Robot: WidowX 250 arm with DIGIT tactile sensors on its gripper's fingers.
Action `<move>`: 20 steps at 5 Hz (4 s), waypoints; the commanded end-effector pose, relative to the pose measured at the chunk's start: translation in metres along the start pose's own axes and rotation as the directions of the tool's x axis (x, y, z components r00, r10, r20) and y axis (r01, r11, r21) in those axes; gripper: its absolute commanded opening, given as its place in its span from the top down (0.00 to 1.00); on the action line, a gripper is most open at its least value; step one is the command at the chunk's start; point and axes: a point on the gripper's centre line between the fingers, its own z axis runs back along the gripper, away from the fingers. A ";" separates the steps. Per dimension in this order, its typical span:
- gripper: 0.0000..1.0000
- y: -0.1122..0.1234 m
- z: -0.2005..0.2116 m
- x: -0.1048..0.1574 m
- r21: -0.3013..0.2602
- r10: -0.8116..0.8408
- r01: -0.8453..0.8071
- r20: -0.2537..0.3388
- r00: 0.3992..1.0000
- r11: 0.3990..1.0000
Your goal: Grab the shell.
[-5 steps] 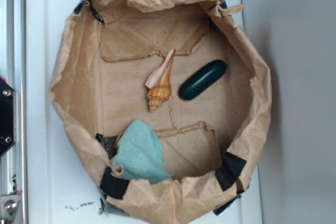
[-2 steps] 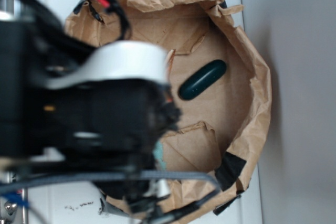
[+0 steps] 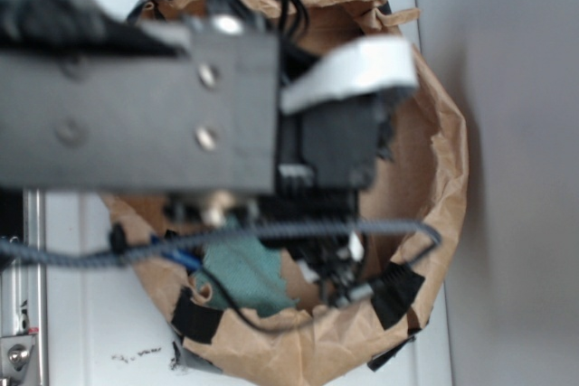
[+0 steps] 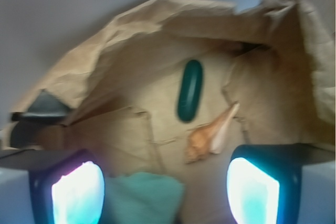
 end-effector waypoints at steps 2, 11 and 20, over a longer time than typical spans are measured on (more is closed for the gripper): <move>0.00 0.027 0.011 0.018 -0.014 -0.016 0.018 0.094 0.995 1.000; 1.00 0.053 -0.106 0.013 0.155 -0.045 0.028 0.104 0.994 0.987; 0.00 0.053 -0.095 0.004 0.023 0.003 0.000 -0.135 0.991 1.000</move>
